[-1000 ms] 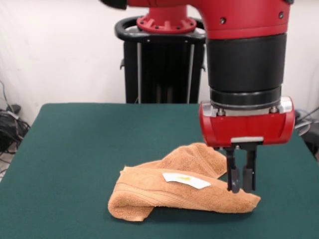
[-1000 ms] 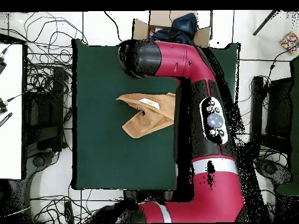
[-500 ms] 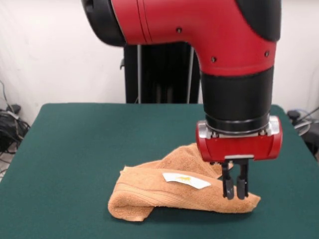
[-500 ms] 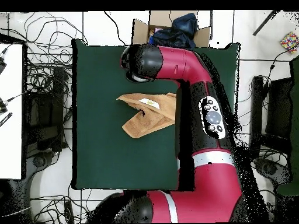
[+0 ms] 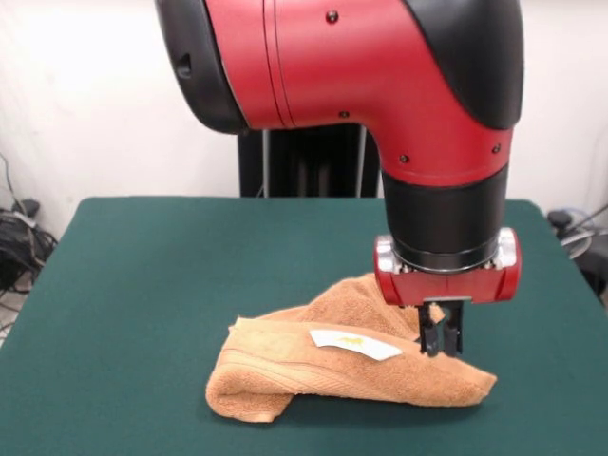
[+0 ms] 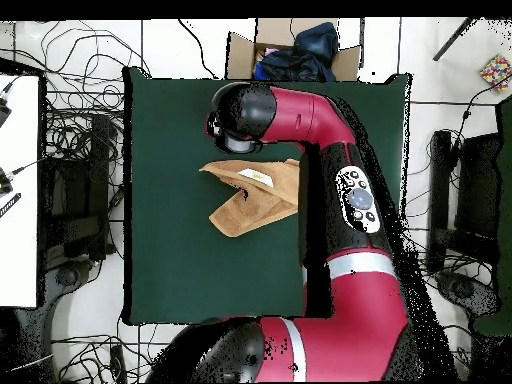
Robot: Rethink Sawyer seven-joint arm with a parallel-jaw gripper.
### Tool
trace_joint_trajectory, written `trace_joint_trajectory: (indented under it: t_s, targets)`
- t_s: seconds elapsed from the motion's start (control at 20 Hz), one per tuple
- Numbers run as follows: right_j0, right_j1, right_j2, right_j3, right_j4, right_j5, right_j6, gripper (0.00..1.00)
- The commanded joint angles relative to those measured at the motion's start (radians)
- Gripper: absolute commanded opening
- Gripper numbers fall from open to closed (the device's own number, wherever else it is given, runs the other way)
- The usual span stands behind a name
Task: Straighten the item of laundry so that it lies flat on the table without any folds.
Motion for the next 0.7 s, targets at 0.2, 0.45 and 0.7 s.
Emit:
trace_joint_trajectory:
  t_s: [0.2,0.45,0.7]
  targets:
    - [0.004,0.046,0.064,0.031,-0.012,0.092,-0.074,0.00]
    - [-0.005,0.044,0.077,0.055,-0.012,0.045,-0.074,0.00]
    - [-0.017,0.032,0.086,0.105,-0.012,0.009,-0.081,0.00]
